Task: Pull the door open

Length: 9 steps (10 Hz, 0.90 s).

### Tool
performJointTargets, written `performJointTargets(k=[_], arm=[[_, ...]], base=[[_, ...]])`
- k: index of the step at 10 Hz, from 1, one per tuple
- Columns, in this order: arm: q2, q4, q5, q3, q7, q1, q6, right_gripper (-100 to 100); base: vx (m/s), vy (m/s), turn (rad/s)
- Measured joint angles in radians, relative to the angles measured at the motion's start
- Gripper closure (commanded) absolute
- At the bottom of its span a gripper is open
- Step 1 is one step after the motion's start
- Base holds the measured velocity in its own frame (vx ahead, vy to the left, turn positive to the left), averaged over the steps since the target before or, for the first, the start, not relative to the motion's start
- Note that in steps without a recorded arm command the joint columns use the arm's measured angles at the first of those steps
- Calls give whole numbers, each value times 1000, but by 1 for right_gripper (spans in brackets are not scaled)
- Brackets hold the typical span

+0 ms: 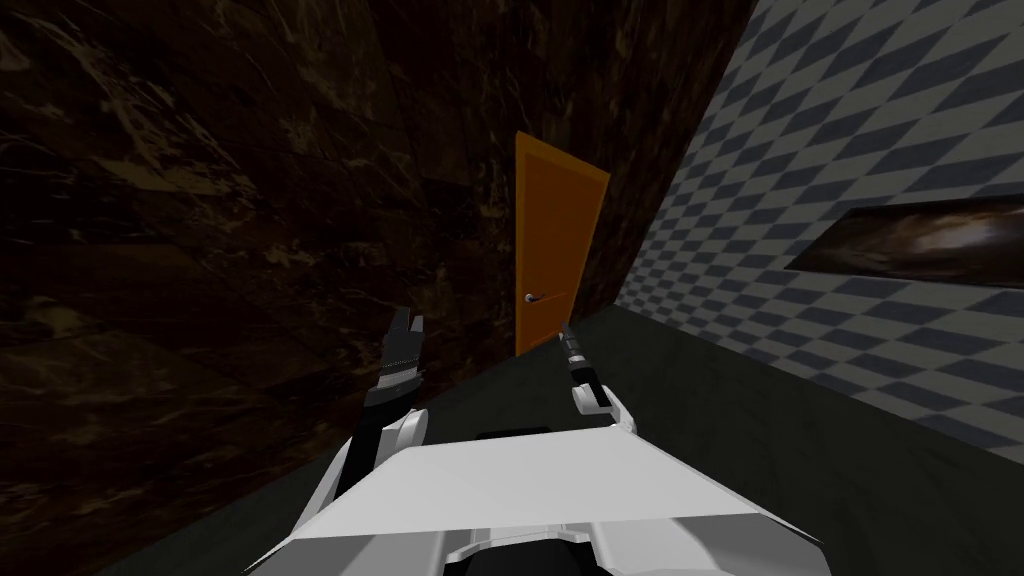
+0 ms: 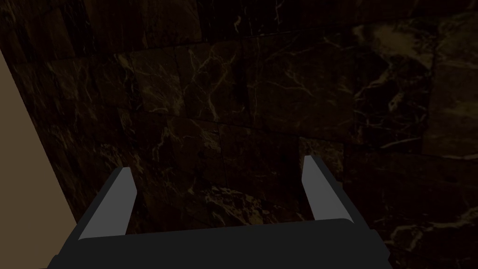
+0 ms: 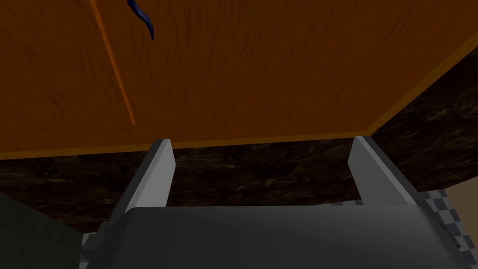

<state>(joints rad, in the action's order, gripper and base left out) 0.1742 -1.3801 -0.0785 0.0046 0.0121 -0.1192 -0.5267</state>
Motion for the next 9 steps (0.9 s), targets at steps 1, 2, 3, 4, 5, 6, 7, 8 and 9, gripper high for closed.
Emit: performJointTargets(k=[1,2,3,4,5,6,7,8,9], arm=[[2,23,-2,0,-1,10,-4,-100],[7,46,-5,0,-3,21,-9,-100],[7,67,-7,0,-3,31,-13,-100],[10,90,-10,1,-4,41,-18,-100],[16,114,-14,0,-8,54,-23,-100],[20,145,-16,0,-10,68,-32,-100],[21,163,-19,0,-11,76,-35,-100],[23,186,-21,0,-11,89,-38,-100],[25,206,-23,0,-12,98,-41,-100]], base=[[58,-83,146],[82,-79,141],[75,-84,160],[69,-92,170],[56,-88,145],[52,-91,167],[40,-90,142],[50,-76,191],[66,-71,133]])
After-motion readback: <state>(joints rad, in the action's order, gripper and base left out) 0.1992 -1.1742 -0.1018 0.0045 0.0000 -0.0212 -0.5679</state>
